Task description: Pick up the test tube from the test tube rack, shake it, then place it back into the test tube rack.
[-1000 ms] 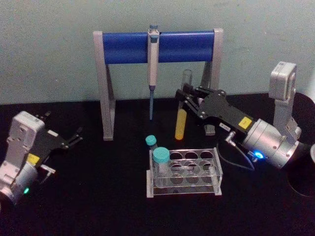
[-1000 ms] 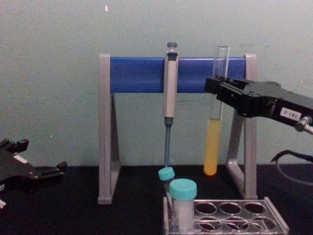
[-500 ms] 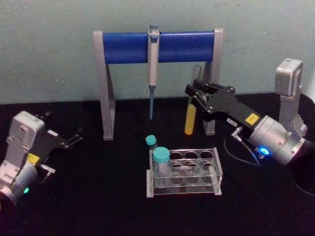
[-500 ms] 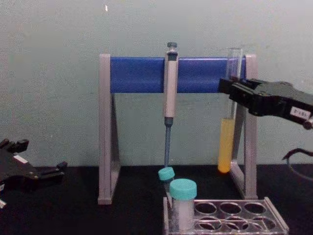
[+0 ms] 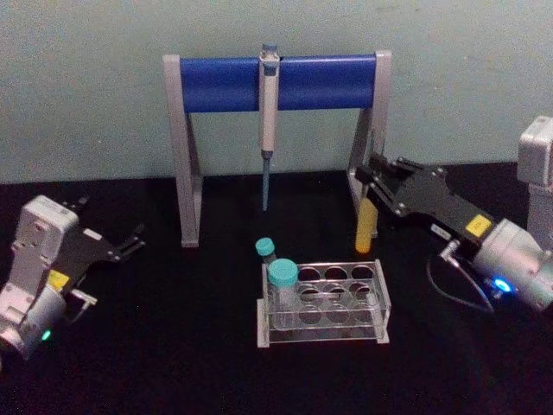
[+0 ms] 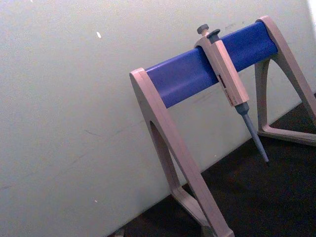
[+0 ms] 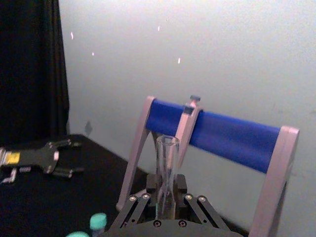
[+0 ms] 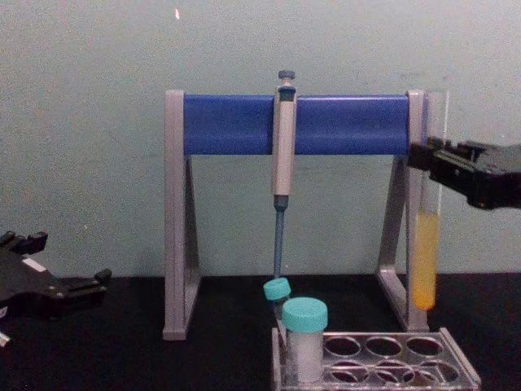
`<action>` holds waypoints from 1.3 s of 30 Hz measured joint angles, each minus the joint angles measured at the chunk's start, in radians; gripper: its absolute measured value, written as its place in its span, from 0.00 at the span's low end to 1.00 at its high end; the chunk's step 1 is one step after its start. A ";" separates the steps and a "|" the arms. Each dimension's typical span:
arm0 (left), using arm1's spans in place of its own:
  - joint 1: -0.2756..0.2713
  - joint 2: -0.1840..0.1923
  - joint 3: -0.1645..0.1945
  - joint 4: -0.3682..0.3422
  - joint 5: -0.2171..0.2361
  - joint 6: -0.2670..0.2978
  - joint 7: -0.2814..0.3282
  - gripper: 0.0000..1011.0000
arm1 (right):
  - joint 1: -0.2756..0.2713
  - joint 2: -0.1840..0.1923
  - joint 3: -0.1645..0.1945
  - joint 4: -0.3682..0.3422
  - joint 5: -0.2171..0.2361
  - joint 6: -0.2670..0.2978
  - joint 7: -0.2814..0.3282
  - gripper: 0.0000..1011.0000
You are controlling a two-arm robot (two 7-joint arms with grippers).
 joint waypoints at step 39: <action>0.000 0.000 0.000 0.000 0.000 0.000 0.000 0.99 | 0.109 -0.085 -0.075 0.119 0.044 -0.036 0.051 0.23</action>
